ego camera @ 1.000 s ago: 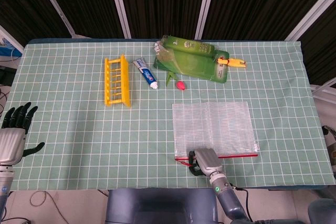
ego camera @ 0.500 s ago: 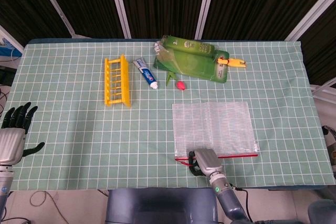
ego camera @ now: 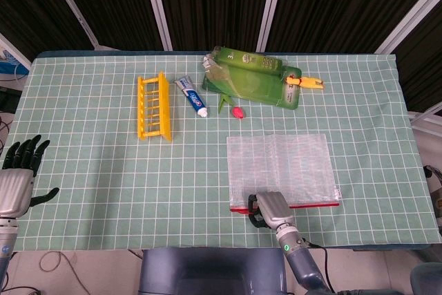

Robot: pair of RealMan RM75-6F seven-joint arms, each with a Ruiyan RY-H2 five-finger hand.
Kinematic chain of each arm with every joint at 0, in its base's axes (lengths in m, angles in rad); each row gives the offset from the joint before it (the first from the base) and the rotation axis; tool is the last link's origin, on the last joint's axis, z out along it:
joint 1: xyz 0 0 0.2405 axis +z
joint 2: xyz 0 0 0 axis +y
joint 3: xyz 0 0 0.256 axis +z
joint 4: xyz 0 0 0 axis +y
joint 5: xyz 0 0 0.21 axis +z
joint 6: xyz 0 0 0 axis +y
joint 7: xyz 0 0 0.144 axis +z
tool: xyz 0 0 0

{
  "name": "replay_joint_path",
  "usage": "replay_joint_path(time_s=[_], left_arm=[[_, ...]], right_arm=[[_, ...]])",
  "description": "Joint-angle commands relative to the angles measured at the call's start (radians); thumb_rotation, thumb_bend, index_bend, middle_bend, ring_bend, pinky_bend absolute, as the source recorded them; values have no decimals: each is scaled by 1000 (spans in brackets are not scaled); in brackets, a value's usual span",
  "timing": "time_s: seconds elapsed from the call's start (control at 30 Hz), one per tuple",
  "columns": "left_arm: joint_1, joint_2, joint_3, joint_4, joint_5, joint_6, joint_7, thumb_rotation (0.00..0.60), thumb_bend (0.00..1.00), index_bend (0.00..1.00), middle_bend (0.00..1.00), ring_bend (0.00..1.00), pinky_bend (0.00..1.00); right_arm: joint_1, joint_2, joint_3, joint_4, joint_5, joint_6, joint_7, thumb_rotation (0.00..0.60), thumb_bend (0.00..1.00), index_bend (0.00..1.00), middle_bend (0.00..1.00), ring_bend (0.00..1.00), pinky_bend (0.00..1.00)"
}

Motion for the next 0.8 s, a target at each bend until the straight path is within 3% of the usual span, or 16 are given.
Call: replay_joint_path(time_s=[0.03, 0.37, 0.8], left_arm=[[0, 1, 0, -1, 0, -1, 0, 600, 4, 0, 0, 0, 0], [-8, 5, -5, -5, -2, -8, 6, 600, 5, 0, 0, 0, 0], [-124, 55, -69, -131, 16, -107, 49, 600, 74, 0, 0, 0, 0]], right_arm=[[2, 7, 7, -10, -5, 5, -3, 600, 669, 629, 1000, 1000, 1000], [21, 50, 57, -70, -29, 31, -18, 600, 694, 653, 1000, 1000, 1000], [102, 151, 211, -207, -2, 54, -81, 600, 695, 659, 1000, 1000, 1000]])
